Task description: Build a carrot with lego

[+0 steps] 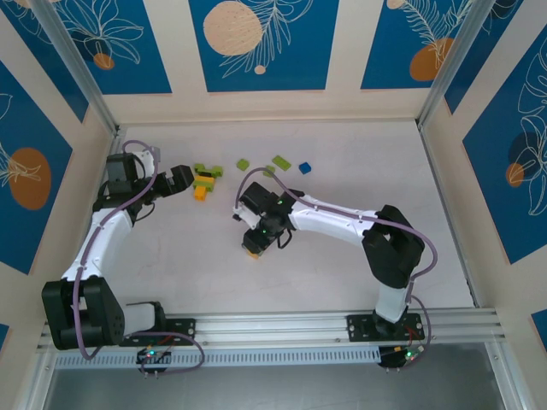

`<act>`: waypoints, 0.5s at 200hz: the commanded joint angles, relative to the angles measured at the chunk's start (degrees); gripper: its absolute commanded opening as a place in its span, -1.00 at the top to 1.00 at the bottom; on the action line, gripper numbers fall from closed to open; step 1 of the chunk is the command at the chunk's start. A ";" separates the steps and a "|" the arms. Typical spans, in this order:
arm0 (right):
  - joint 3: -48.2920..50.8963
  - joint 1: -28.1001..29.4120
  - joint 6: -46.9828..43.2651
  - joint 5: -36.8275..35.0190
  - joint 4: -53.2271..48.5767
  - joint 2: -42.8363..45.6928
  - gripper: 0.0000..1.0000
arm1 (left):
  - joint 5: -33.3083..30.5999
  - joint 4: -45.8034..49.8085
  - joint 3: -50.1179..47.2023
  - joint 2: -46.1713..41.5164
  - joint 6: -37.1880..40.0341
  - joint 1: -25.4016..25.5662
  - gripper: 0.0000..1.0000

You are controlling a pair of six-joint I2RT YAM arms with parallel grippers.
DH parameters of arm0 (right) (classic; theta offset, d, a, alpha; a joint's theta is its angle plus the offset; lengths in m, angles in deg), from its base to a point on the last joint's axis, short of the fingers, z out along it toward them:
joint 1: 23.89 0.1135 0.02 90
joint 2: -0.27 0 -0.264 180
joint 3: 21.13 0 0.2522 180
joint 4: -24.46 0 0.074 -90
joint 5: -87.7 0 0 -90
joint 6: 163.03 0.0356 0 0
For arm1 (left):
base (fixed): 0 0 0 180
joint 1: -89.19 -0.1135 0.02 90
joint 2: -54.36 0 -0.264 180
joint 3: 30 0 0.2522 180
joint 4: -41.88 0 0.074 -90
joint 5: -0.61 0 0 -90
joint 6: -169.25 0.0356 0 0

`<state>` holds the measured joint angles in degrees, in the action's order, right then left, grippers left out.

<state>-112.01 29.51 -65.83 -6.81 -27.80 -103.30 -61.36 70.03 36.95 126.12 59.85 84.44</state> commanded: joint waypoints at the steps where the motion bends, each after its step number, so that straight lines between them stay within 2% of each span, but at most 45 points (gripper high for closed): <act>1: 1.32 0.18 -0.68 0.94 0.33 1.80 0.40 | 1.37 0.14 1.91 0.47 0.42 0.18 -0.99; 100: 2.11 0.24 -2.77 1.47 1.70 1.83 0.40 | 1.24 0.31 1.92 0.35 0.50 0.18 -0.99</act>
<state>-110.50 29.51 -67.16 -6.81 -25.88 -102.47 -61.36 70.03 36.95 126.12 59.85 84.44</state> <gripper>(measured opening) 0.321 0.996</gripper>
